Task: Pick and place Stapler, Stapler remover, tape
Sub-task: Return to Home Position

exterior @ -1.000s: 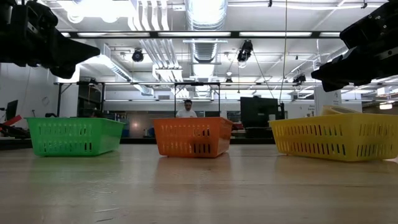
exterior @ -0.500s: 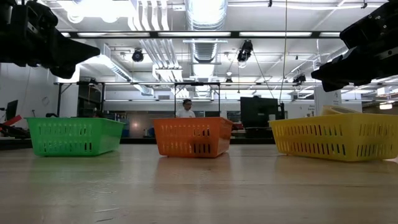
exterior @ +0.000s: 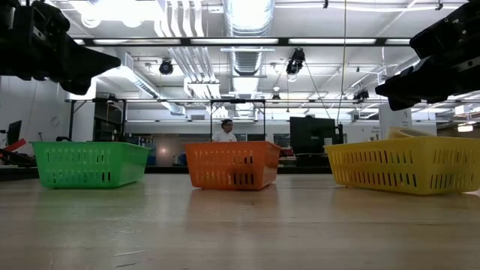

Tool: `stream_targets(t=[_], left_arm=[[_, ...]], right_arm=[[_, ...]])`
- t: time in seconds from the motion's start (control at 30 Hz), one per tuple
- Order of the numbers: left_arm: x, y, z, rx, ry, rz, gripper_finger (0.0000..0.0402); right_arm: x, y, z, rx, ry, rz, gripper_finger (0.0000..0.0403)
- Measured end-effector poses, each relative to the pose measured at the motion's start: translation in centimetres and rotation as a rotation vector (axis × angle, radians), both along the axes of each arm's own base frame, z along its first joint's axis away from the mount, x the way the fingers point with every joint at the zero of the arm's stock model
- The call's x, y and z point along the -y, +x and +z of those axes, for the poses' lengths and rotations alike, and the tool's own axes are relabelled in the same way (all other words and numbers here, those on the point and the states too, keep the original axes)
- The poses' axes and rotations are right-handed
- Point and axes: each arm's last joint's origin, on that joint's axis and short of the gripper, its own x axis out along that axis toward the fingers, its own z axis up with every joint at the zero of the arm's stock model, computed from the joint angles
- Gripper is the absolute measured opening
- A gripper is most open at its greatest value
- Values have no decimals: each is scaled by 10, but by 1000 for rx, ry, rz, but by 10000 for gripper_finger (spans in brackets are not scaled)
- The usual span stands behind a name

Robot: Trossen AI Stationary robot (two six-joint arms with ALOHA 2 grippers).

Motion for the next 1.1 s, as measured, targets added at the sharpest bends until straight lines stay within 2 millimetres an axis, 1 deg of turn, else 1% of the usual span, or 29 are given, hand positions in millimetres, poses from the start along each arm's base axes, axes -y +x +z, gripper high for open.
stream_targets(t=[0.47,1.1], left_arm=[[0,0,0,0,0,0,12],[0,0,0,0,0,0,17]], right_arm=[[0,0,0,1,-1,0,8],[0,0,0,0,-1,0,8]])
